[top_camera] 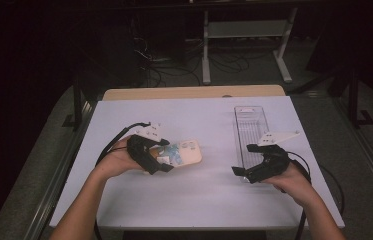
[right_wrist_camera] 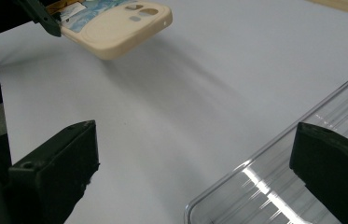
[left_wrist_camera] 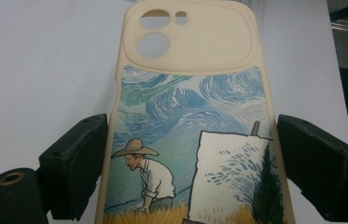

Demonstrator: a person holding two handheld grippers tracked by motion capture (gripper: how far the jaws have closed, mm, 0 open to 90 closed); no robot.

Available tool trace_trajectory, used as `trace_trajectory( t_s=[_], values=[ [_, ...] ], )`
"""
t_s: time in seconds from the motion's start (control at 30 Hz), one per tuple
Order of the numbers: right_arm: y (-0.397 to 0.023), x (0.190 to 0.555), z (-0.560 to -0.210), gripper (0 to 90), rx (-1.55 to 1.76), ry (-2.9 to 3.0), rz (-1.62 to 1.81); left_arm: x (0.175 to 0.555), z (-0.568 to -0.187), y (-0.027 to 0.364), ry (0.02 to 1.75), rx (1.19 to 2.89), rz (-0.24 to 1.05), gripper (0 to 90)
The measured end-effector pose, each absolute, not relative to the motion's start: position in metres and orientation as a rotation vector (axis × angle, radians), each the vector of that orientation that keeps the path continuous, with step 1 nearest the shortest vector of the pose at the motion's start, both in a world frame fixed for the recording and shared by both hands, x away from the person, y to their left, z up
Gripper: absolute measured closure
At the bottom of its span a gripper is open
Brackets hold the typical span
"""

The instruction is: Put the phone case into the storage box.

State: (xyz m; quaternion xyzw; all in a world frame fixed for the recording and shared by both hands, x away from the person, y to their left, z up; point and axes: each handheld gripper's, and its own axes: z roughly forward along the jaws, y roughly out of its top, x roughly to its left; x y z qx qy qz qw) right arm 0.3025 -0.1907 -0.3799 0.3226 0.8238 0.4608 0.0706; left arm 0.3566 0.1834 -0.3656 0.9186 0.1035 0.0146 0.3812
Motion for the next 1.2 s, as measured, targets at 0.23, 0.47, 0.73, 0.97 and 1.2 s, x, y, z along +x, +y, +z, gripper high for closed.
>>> trace_trajectory(
  t_s=[0.23,0.47,0.73,0.97,1.2],
  values=[
    [-0.187,0.312,-0.373,0.9,0.946,2.489,1.388,0.355,-0.366,0.182,0.259,2.345,0.038,11.6],
    [-0.183,0.325,-0.367,0.8,0.935,2.5,1.396,0.356,-0.367,0.181,0.248,2.353,0.038,11.6],
    [-0.177,0.337,-0.362,0.9,0.921,2.535,1.384,0.356,-0.367,0.181,0.261,2.355,0.042,11.6],
    [-0.171,0.349,-0.359,0.9,0.91,2.558,1.366,0.356,-0.367,0.182,0.256,2.36,0.044,11.6],
    [-0.167,0.363,-0.351,0.9,0.894,2.558,1.384,0.356,-0.367,0.183,0.251,2.358,0.051,11.6]
  ],
)
